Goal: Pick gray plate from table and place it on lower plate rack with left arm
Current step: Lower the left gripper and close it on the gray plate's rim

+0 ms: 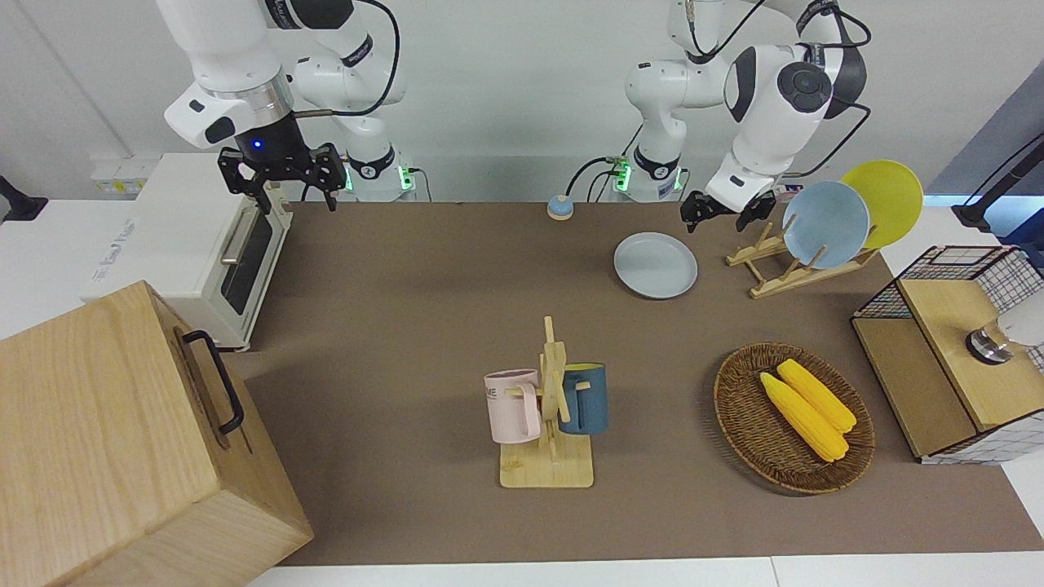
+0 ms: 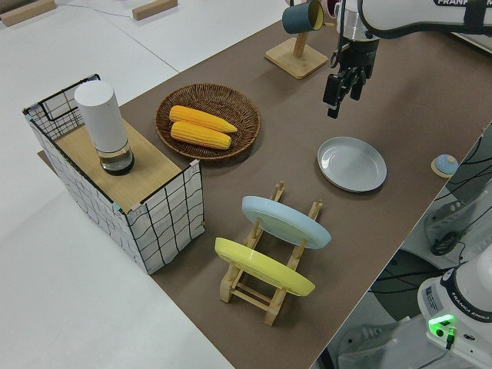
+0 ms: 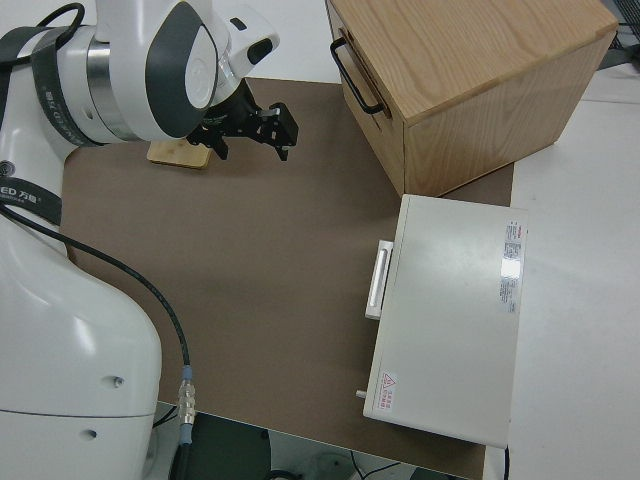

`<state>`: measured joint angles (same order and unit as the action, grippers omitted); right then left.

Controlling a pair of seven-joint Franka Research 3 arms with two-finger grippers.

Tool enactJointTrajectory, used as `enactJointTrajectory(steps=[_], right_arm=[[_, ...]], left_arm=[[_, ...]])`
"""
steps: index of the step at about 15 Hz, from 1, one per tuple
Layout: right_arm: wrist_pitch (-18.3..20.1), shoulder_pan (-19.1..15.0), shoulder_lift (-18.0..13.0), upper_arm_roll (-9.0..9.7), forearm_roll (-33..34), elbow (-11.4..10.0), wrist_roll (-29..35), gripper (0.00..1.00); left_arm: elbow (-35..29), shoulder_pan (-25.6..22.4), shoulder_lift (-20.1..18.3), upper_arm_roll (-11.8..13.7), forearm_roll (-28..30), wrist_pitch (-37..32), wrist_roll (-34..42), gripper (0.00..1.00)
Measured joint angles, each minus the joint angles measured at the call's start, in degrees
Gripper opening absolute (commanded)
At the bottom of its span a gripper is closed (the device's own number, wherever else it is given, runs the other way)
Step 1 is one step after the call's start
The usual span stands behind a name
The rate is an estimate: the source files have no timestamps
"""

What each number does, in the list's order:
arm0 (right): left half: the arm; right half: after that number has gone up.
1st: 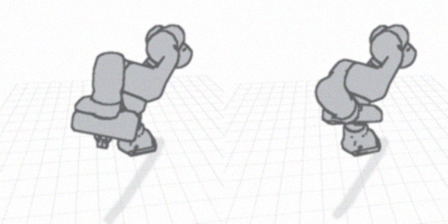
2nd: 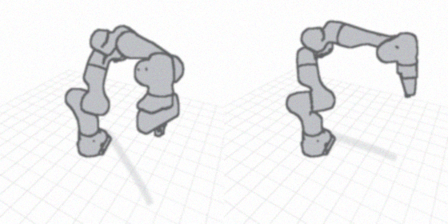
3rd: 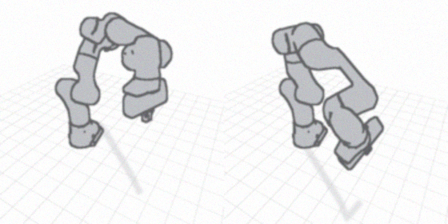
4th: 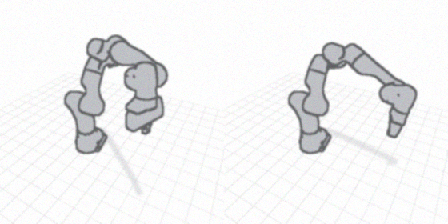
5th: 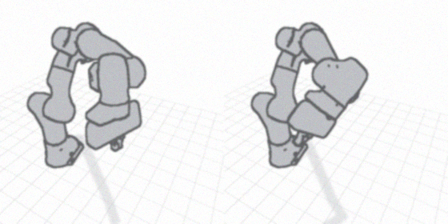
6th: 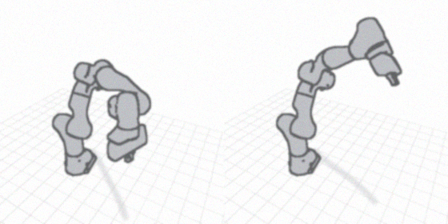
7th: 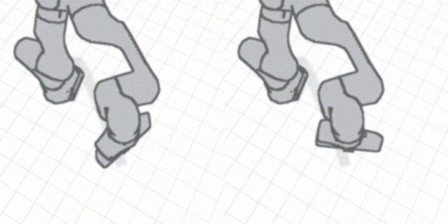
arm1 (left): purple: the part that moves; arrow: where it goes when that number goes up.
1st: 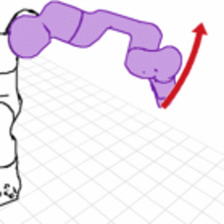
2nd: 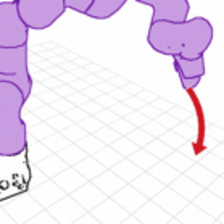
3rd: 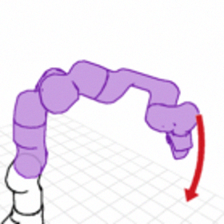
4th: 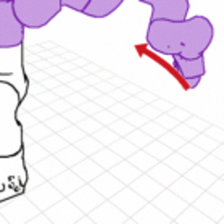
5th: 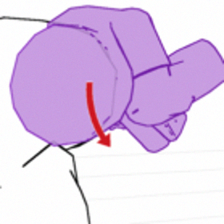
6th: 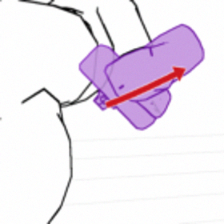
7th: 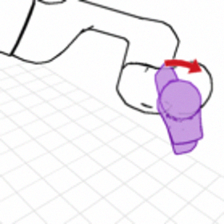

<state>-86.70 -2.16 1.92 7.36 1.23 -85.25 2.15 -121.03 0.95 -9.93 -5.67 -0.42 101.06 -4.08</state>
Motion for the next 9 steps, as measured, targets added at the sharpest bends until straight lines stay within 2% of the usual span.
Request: enactJointTrajectory(steps=[9], right_arm=[[0.00, 0.00, 0.00, 0.00, 0.00, 0.00, 0.00, 0.983]], left_arm=[[-11.39, 0.06, 0.08, -0.16, -0.42, 11.34, 0.00, 1.00]])
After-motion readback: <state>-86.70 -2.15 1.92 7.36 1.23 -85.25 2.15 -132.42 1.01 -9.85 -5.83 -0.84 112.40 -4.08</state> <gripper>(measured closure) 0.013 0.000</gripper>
